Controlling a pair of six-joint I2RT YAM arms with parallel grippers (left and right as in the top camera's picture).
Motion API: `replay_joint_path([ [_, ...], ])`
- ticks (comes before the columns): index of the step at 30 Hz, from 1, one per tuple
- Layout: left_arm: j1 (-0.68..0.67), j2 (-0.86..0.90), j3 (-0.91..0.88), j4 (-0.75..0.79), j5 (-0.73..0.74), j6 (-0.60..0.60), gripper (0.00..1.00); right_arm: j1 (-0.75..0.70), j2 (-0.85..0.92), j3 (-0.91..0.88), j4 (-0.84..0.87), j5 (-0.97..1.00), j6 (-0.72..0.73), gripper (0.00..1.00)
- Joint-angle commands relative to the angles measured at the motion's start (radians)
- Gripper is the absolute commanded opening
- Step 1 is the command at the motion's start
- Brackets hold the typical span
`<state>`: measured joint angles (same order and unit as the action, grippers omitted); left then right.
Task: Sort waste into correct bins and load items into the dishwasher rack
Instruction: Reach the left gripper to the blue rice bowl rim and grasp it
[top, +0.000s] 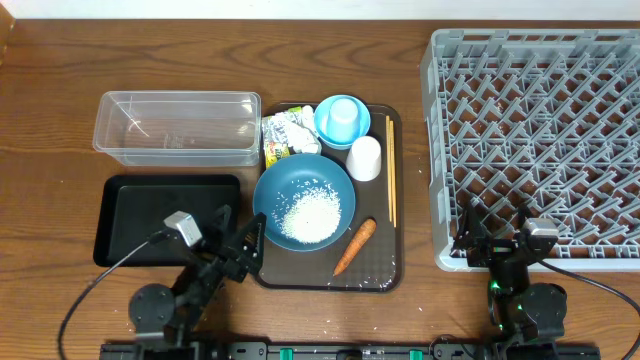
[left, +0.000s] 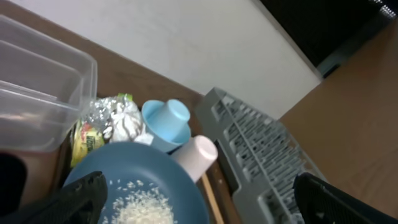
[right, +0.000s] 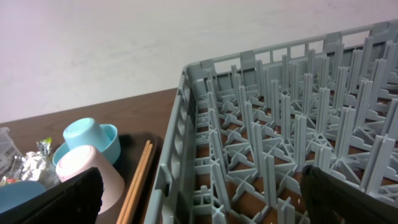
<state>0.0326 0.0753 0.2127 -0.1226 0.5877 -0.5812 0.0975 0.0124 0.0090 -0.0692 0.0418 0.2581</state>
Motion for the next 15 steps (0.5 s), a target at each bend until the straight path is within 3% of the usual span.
replay_joint_path([
  [1, 0.003, 0.115, 0.189, -0.107, -0.023, 0.109, 0.98, 0.008, -0.005, -0.004, -0.001, 0.010, -0.013, 0.99],
  [8, -0.015, 0.572, 0.640, -0.539, -0.020, 0.249, 0.98, 0.009, -0.005, -0.004, -0.001, 0.010, -0.013, 0.99],
  [12, -0.079, 0.825, 0.875, -0.806, -0.024, 0.322, 0.98, 0.008, -0.005, -0.004, -0.001, 0.010, -0.013, 0.99],
  [15, -0.161, 0.963, 0.979, -0.920, -0.071, 0.330, 0.98, 0.008, -0.005, -0.004, -0.001, 0.010, -0.013, 0.99],
])
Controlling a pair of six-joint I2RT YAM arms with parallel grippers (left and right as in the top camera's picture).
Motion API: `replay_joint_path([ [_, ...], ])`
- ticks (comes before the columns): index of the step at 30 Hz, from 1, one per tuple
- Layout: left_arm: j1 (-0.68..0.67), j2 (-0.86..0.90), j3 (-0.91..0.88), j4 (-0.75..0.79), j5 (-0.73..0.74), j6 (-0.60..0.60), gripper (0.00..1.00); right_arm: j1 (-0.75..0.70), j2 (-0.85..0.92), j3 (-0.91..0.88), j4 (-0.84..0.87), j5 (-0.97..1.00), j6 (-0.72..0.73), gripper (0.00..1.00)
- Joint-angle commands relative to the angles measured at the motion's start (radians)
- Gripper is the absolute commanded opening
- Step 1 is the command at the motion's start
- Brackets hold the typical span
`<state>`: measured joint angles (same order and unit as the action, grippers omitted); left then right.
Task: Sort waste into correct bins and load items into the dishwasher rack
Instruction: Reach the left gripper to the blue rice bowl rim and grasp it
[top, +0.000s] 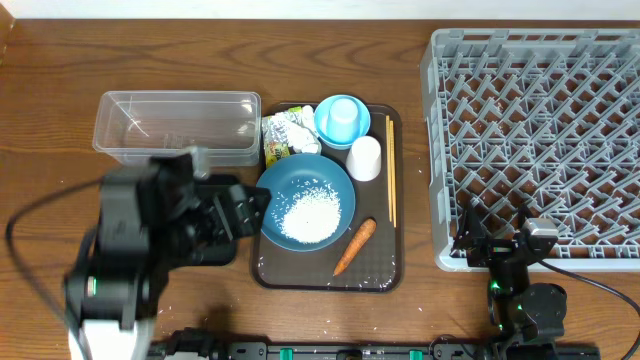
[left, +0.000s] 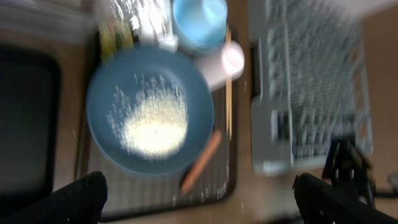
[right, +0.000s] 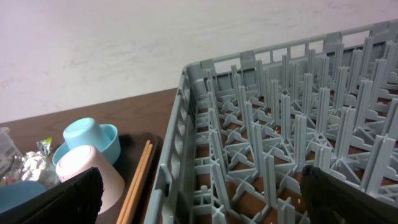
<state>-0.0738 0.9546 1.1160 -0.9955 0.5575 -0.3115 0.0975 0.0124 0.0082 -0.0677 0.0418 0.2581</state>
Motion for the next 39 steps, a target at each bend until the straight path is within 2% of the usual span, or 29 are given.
replay_joint_path([
  [1, -0.091, 0.121, 0.095, -0.068, -0.079, 0.060, 0.98, 0.008, -0.005, -0.003, -0.002, 0.010, -0.013, 0.99],
  [5, -0.232, 0.208, 0.104, -0.052, -0.183, 0.060, 0.98, 0.009, -0.005, -0.003, -0.002, 0.010, -0.013, 0.99],
  [8, -0.299, 0.259, 0.104, -0.008, -0.185, 0.060, 0.98, 0.009, -0.005, -0.003, -0.002, 0.010, -0.013, 0.99],
  [12, -0.350, 0.325, 0.100, 0.036, -0.155, -0.039, 0.98, 0.009, -0.004, -0.003, -0.002, 0.010, -0.013, 0.99],
  [18, -0.434, 0.428, 0.096, 0.115, -0.132, -0.041, 0.98, 0.009, -0.004, -0.003, -0.002, 0.010, -0.013, 0.99],
  [21, -0.478, 0.472, 0.096, 0.146, -0.211, -0.041, 0.98, 0.009, -0.004, -0.003, -0.002, 0.010, -0.012, 0.99],
  [25, -0.534, 0.512, 0.098, 0.149, -0.402, -0.114, 0.98, 0.008, -0.004, -0.003, -0.002, 0.010, -0.013, 0.99],
  [27, -0.555, 0.532, 0.105, 0.148, -0.452, -0.125, 0.98, 0.008, -0.004, -0.003, -0.002, 0.010, -0.013, 0.99],
  [39, -0.659, 0.640, 0.114, 0.191, -0.462, -0.138, 0.98, 0.008, -0.004, -0.003, -0.002, 0.010, -0.013, 0.99],
])
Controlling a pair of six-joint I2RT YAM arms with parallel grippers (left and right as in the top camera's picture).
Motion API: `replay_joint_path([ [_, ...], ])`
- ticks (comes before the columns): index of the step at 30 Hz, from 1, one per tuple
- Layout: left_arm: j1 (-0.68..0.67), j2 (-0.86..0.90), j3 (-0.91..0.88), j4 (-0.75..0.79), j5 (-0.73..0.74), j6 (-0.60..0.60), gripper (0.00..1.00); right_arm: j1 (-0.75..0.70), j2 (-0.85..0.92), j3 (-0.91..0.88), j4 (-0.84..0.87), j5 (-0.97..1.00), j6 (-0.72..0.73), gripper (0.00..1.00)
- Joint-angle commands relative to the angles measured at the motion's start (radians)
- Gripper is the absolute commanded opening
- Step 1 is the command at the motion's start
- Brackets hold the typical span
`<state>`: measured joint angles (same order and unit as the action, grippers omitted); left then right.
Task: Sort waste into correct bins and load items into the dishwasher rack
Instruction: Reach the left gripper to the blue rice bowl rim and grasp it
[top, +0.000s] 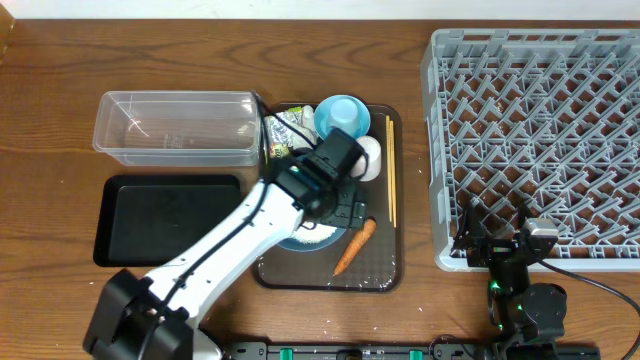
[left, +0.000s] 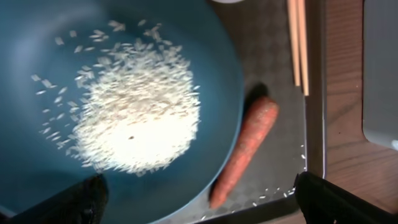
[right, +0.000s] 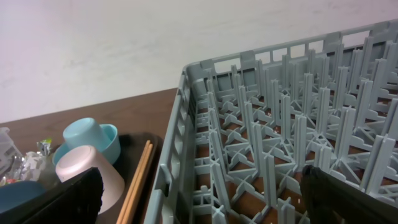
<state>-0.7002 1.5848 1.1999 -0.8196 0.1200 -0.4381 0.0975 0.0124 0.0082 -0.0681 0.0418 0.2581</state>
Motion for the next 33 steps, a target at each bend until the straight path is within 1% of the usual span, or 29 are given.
replay_joint_path([
  [1, -0.047, 0.014, 0.028, 0.029, -0.024, -0.007, 0.98, 0.008, -0.004, -0.003, -0.002, 0.010, -0.013, 0.99],
  [4, -0.084, 0.037, 0.028, 0.074, -0.037, 0.072, 0.98, 0.009, -0.004, -0.003, -0.002, 0.010, -0.013, 0.99],
  [8, -0.104, 0.087, 0.028, 0.087, -0.210, 0.055, 0.98, 0.008, -0.004, -0.003, -0.002, 0.010, -0.013, 0.99],
  [10, -0.103, 0.121, 0.028, 0.097, -0.253, 0.038, 0.98, 0.008, -0.004, -0.003, -0.002, 0.010, -0.013, 0.99],
  [11, -0.103, 0.131, 0.028, 0.101, -0.252, 0.034, 0.98, 0.008, -0.004, -0.003, -0.002, 0.010, -0.013, 0.99],
  [14, -0.107, 0.170, 0.028, 0.109, -0.251, -0.031, 0.99, 0.008, -0.004, -0.003, -0.002, 0.010, -0.013, 0.99],
  [16, -0.109, 0.185, 0.028, 0.115, -0.251, -0.048, 0.94, 0.009, -0.004, -0.003, -0.002, 0.010, -0.013, 0.99],
  [20, -0.111, 0.209, 0.028, 0.140, -0.247, -0.047, 0.93, 0.008, -0.004, -0.003, -0.002, 0.010, -0.013, 0.99],
  [23, -0.111, 0.213, 0.028, 0.150, -0.247, -0.047, 0.88, 0.008, -0.004, -0.003, -0.002, 0.010, -0.013, 0.99],
  [29, -0.111, 0.213, 0.014, 0.154, -0.240, -0.058, 0.84, 0.009, -0.004, -0.003, -0.002, 0.010, -0.013, 0.99],
  [33, -0.111, 0.213, -0.012, 0.160, -0.239, -0.072, 0.84, 0.009, -0.004, -0.003, -0.002, 0.010, -0.013, 0.99],
])
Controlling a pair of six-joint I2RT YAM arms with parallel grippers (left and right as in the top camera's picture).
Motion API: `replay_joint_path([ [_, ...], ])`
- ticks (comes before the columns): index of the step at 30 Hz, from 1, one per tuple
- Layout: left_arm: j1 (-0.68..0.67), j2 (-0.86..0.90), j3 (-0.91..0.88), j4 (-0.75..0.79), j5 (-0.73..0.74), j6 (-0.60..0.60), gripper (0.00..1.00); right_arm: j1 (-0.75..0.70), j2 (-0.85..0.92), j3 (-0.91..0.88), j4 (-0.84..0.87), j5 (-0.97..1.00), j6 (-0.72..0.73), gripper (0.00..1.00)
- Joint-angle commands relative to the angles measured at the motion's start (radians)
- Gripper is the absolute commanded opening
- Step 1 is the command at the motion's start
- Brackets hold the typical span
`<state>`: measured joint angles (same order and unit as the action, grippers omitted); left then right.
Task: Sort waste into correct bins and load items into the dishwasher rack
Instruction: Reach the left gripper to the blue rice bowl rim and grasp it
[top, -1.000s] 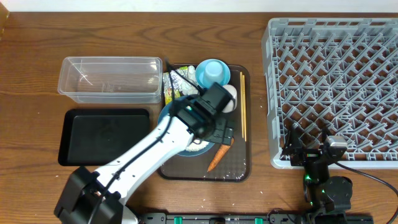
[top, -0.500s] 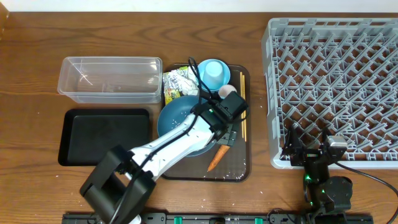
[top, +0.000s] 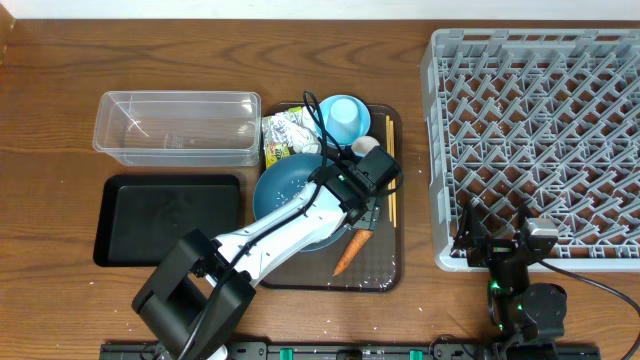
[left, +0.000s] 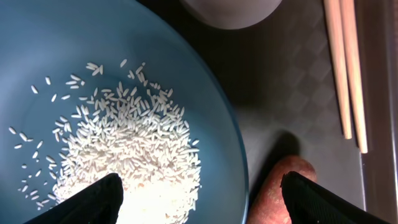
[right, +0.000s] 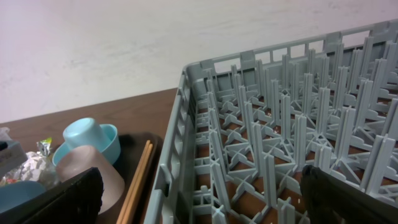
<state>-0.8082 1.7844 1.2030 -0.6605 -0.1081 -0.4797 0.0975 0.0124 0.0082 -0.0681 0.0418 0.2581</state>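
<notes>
My left gripper (top: 363, 207) hangs open low over the brown tray (top: 380, 275), at the right rim of the blue plate (left: 124, 81) of loose rice. Between its black fingers (left: 93, 200) lie the plate's rim and the upper end of the carrot (left: 283, 194). The rest of the carrot (top: 349, 251) runs toward the tray's front. A white cup (top: 366, 146) and wooden chopsticks (top: 391, 185) lie just beyond. A light blue cup (top: 343, 118) stands upside down in a blue bowl. My right gripper (top: 497, 233) rests open at the near left corner of the grey dish rack (top: 540, 130).
Crumpled foil and wrappers (top: 285, 130) lie at the tray's far left. A clear plastic container (top: 178, 127) and a black tray (top: 165, 218) stand left of the brown tray. The left arm crosses the plate from the front left.
My left gripper has moved from over the middle of the plate to its right rim and come lower, with the carrot's top now between the fingers. The right arm is unchanged.
My left arm first rested at the table's front, by the black tray. Then it was raised above that tray, looking down on the brown tray. Later it reached over the rice plate, and now it sits low at the plate's right rim by the carrot.
</notes>
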Motion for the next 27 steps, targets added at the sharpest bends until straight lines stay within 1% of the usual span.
replay_joint_path([
  [1, -0.003, 0.013, -0.017, 0.002, -0.011, -0.036, 0.84, 0.008, -0.004, -0.003, -0.002, 0.010, -0.013, 0.99],
  [21, -0.003, 0.077, -0.018, 0.019, -0.009, -0.038, 0.82, 0.008, -0.004, -0.003, -0.002, 0.010, -0.013, 0.99],
  [23, -0.003, 0.077, -0.018, 0.019, -0.009, -0.038, 0.78, 0.008, -0.004, -0.003, -0.002, 0.010, -0.013, 0.99],
  [27, -0.003, 0.076, -0.017, 0.019, -0.009, -0.038, 0.65, 0.008, -0.004, -0.003, -0.002, 0.010, -0.013, 0.99],
])
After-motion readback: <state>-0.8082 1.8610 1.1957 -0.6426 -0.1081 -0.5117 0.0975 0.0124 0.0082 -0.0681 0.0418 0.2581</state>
